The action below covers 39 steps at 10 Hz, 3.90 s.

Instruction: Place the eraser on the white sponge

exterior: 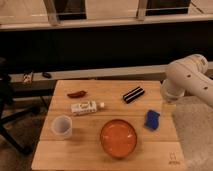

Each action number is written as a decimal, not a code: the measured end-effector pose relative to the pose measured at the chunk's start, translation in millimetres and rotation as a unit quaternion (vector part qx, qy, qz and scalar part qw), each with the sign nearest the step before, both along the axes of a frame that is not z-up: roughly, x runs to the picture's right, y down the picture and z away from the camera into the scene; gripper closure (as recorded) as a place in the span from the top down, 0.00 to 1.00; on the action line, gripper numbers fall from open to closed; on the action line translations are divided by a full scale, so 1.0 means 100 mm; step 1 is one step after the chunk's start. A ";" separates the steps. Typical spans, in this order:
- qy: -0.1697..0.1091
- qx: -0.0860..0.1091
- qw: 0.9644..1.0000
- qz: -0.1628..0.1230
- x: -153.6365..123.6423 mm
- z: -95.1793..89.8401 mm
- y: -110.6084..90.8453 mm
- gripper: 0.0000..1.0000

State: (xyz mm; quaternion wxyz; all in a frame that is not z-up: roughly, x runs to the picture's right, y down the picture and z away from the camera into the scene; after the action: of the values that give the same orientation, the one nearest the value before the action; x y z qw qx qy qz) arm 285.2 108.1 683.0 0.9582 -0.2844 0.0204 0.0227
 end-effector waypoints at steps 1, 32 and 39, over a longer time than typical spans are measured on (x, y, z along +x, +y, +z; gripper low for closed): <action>0.000 0.000 1.000 0.000 0.00 0.00 0.00 0.80; -0.078 0.034 0.995 -0.047 -0.42 1.38 -0.31 0.80; -0.087 0.034 0.994 -0.063 -0.47 1.73 -0.32 0.80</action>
State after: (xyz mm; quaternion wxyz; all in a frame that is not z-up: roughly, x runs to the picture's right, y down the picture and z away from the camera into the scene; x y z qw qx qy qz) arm 238.2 76.6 855.6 0.9649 -0.2509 -0.0461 -0.0621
